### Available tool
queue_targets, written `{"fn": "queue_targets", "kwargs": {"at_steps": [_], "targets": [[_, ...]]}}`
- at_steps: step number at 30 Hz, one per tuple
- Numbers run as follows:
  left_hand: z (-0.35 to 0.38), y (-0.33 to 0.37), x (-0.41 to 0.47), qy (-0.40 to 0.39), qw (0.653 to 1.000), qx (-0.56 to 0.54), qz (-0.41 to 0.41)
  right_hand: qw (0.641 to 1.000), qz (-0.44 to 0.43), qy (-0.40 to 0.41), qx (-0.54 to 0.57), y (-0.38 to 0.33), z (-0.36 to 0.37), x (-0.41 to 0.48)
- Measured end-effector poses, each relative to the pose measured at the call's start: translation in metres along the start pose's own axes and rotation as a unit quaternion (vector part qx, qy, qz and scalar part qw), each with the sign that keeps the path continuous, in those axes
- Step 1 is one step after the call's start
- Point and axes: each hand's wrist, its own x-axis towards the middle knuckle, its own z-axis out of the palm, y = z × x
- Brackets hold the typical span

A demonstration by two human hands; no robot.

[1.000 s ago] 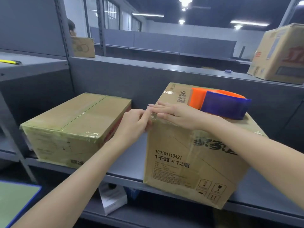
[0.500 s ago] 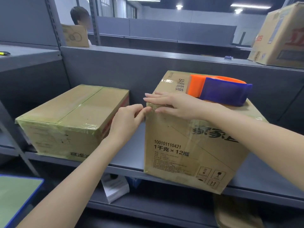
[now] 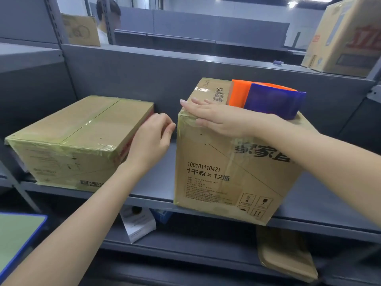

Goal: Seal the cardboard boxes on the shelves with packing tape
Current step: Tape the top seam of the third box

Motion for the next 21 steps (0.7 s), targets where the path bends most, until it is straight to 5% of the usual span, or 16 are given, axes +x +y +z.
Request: {"fn": "queue_targets", "kwargs": {"at_steps": [3, 8, 21], "targets": [[-0.006, 0.016, 0.001, 0.072, 0.994, 0.055, 0.061, 0.999, 0.030, 0.006, 0.022, 0.015, -0.004, -0.028], [0.012, 0.052, 0.017, -0.019, 0.980, 0.053, 0.191, 0.998, 0.064, -0.007, -0.005, 0.030, -0.004, -0.070], [0.026, 0.063, 0.018, -0.032, 0.991, 0.021, 0.131, 0.997, 0.045, 0.031, -0.057, 0.030, 0.003, -0.086]]}}
